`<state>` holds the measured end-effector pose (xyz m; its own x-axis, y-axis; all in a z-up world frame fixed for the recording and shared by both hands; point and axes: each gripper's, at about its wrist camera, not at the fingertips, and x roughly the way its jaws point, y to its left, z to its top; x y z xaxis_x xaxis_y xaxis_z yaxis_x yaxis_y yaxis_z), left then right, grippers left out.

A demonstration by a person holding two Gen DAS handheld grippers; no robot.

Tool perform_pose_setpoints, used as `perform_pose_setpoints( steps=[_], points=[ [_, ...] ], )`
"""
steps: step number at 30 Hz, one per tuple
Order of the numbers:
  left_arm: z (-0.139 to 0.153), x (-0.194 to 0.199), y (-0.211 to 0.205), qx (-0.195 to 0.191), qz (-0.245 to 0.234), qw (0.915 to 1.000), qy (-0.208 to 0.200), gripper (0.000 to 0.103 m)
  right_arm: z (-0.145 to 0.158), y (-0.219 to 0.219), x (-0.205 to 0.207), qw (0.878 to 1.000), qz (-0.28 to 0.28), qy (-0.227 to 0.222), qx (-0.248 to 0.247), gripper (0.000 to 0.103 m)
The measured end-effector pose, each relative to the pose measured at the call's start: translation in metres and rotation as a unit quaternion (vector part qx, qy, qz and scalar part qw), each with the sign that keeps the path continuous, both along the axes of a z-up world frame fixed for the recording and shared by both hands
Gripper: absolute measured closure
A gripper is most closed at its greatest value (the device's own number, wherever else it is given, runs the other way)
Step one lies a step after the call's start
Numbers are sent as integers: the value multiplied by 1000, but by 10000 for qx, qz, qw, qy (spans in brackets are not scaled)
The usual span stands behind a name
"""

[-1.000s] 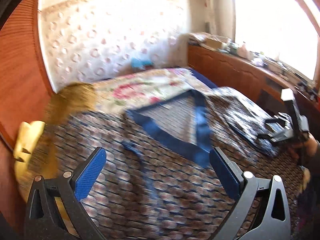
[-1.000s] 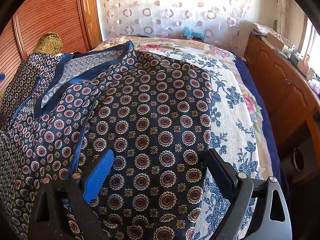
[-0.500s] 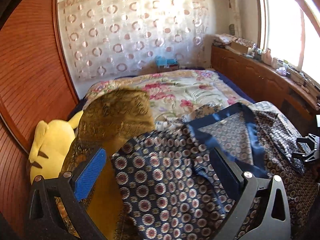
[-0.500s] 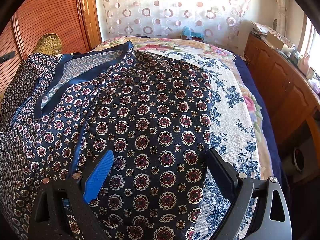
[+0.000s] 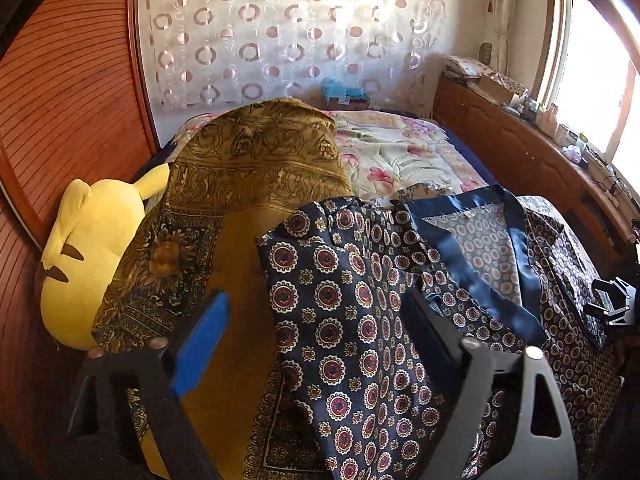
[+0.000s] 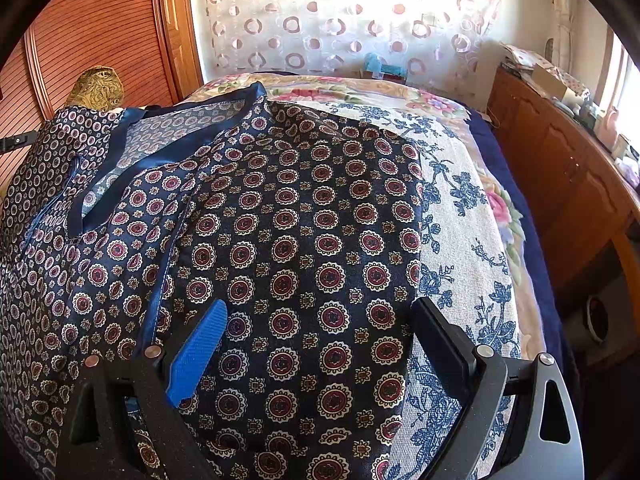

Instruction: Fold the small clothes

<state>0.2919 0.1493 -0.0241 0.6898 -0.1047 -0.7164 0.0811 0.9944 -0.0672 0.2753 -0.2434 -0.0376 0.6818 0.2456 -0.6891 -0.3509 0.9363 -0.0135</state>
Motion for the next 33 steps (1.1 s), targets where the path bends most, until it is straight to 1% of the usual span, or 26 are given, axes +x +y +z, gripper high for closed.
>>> perform_pose_setpoints(
  steps=[3,4,9,15,16,18,20,21,22,24,28,33],
  points=[
    [-1,2,-1,80,53,9999,57,31,0,0,0,10000,1,-1,-1,9],
    [0,4,0,98,66,9999,77,33,0,0,0,10000,1,-2,-1,9],
    [-4,10,5,79,173,9996,213,33,0,0,0,10000,6,-4,-2,9],
    [-5,11,8,9,123,9997,193,33,1,-1,-1,10000,22,5,3,9],
    [-5,11,8,5,96,9998,190,35,2,-2,-1,10000,48,39,29,9],
    [-3,11,6,-53,-12,9998,167,40,6,-7,-1,9996,140,83,227,10],
    [-1,11,6,-74,-26,9998,162,44,13,-15,0,9982,249,15,536,11],
    [0,11,5,-79,-18,9999,140,48,17,-18,2,9981,220,-34,581,11],
    [1,11,5,-97,-28,9999,134,51,20,-21,5,9982,157,-57,573,11],
    [3,12,4,-111,-16,9998,136,52,25,-26,14,9985,80,-61,542,11],
    [2,15,6,119,165,9996,193,52,29,-33,38,9990,-93,56,440,13],
    [2,14,15,7,247,9996,150,52,27,-34,64,9985,-233,224,446,14]
  ],
)
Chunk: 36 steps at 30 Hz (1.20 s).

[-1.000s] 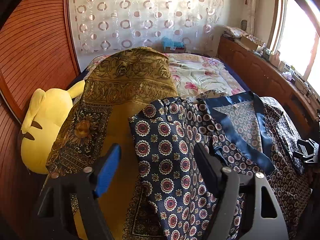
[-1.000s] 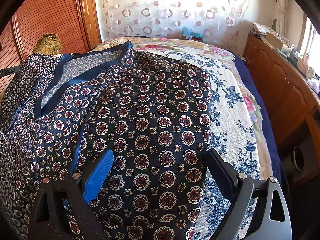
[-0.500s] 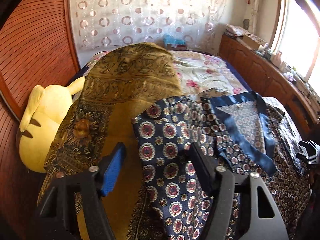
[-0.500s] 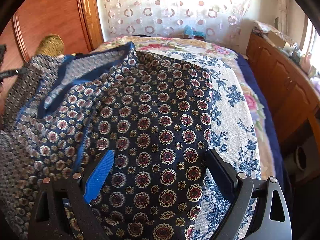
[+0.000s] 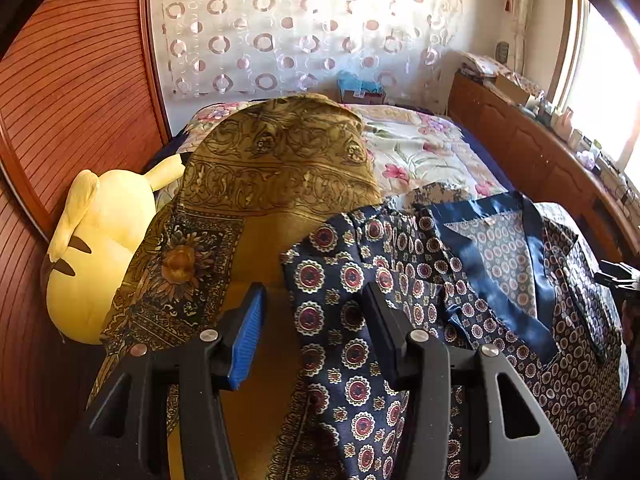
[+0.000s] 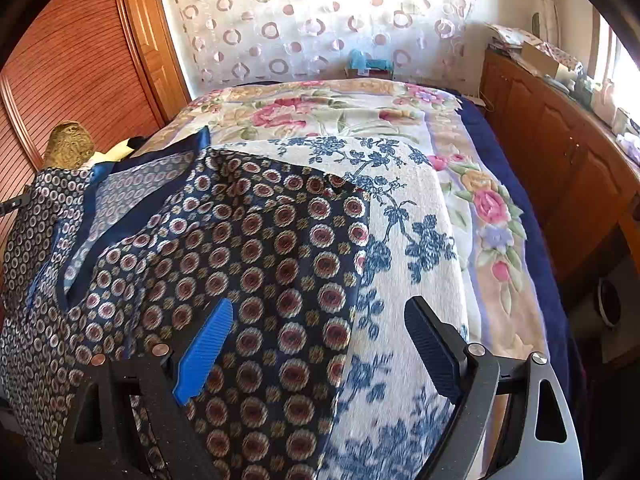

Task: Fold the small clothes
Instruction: 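Grasp the robe hem with the left gripper while the right gripper grasps the robe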

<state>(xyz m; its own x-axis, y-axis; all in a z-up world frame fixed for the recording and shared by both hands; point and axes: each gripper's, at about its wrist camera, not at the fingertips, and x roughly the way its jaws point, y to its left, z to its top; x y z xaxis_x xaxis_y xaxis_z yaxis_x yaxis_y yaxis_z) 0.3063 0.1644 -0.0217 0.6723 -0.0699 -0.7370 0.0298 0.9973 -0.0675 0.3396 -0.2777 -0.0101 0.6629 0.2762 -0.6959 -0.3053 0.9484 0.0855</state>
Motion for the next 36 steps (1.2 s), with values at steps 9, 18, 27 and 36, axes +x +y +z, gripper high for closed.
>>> perform_pose_setpoints(
  steps=[9,18,27,36],
  points=[
    [-10,5,0,-90,-204,9996,192,80,-10,16,23,9998,11,17,-173,14],
    [16,-23,-30,261,-492,9980,-303,99,-12,24,16,9989,57,-126,-445,22],
    [25,-36,-63,353,-911,9944,-402,100,-7,22,16,9994,207,-125,-261,82],
    [46,-93,-77,90,-1206,9890,-854,101,13,16,-17,9972,469,-578,44,101]
  ],
)
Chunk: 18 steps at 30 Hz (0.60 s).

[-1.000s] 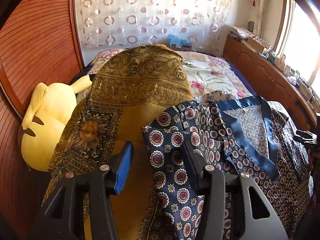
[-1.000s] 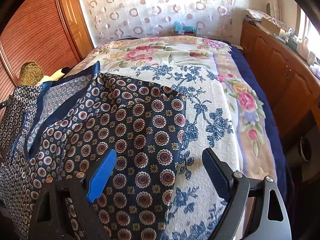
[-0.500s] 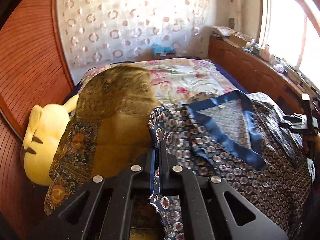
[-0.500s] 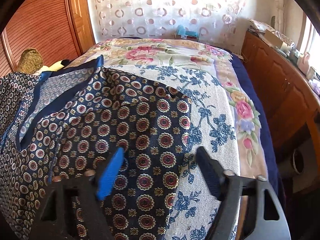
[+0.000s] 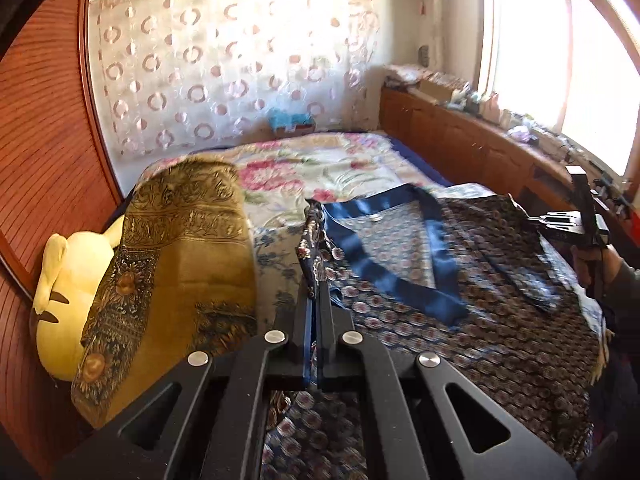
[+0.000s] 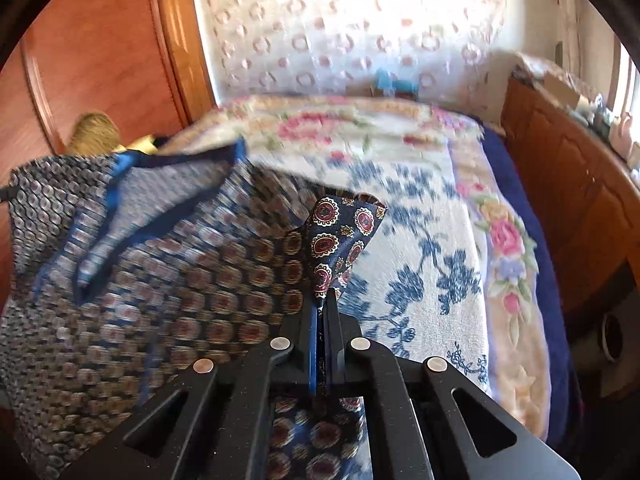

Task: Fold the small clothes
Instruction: 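Grasp the robe hem with the left gripper while the right gripper grasps the robe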

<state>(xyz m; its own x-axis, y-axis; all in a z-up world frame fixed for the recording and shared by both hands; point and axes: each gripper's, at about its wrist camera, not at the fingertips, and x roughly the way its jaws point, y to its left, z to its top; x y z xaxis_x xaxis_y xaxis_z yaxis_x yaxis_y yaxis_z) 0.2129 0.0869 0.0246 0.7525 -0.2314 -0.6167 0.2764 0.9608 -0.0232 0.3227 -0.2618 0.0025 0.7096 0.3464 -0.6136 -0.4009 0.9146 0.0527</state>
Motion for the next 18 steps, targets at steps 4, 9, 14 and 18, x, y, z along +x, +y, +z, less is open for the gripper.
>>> perform_pose_setpoints(
  steps=[4,9,14,18],
  points=[
    [9,-54,6,-186,-66,9993,-328,101,18,-7,-48,9984,229,-443,278,101],
    [-9,-128,23,-424,32,9982,-428,101,19,-30,-128,9942,462,-771,594,101],
    [-42,-177,45,-731,336,9965,-223,101,-2,-63,-194,9942,459,-618,754,102],
    [-62,-202,65,-1030,619,9927,-62,101,-16,-83,-235,9947,346,-466,848,102]
  ],
)
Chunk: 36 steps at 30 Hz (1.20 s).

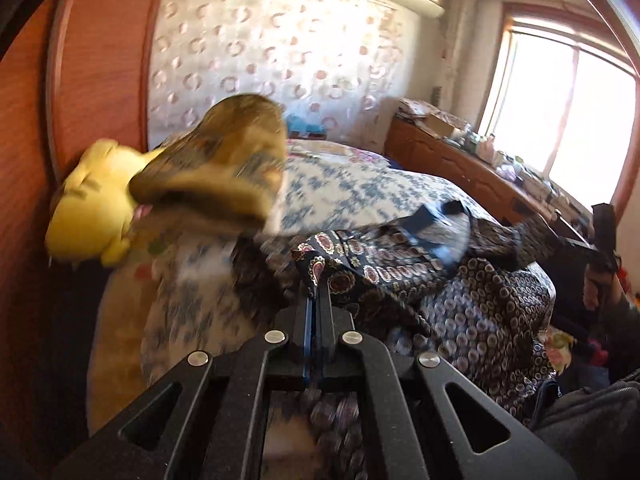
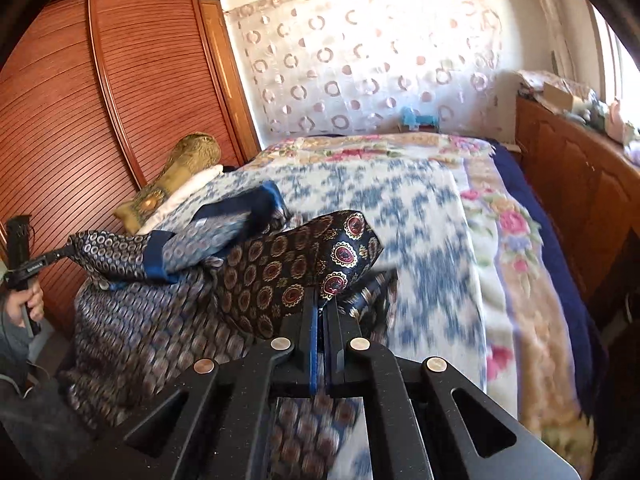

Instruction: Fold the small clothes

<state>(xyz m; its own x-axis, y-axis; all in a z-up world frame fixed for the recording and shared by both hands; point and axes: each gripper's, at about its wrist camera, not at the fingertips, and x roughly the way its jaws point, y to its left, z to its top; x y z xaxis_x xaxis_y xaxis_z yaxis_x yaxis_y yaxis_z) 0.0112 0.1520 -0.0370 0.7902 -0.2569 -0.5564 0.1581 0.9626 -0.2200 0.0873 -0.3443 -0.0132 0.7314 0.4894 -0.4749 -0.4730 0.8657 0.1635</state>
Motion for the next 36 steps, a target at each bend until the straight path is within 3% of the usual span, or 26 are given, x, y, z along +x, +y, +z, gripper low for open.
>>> perform_pose_setpoints(
  steps=[7,14,19,24,27,28,30,36],
  points=[
    [-9,-21,12,-44,203,9998,66,101,-5,-17,-44,9995,-90,251,-197,101],
    [-1,-22,7,155,157,9998,2,100,3,1,-33,9977,-68,462,-498,101],
    [19,-25,3,263,95,9994,-209,98,14,8,-36,9976,-52,314,-620,92],
    [32,-24,1,339,72,9985,-417,65,24,-2,-46,9983,-159,135,-549,71],
    [34,-17,0,357,34,9985,-418,55,27,-6,-48,9983,-252,54,-518,67],
    [34,-13,-1,409,64,9984,-388,39,28,-6,-48,9983,-277,41,-505,65],
    [32,-6,-2,467,79,9980,-416,25,26,-4,-47,9982,-312,16,-511,59],
    [12,37,-2,600,167,9980,-71,23,16,9,-21,9980,-393,-2,-498,53]
  ],
)
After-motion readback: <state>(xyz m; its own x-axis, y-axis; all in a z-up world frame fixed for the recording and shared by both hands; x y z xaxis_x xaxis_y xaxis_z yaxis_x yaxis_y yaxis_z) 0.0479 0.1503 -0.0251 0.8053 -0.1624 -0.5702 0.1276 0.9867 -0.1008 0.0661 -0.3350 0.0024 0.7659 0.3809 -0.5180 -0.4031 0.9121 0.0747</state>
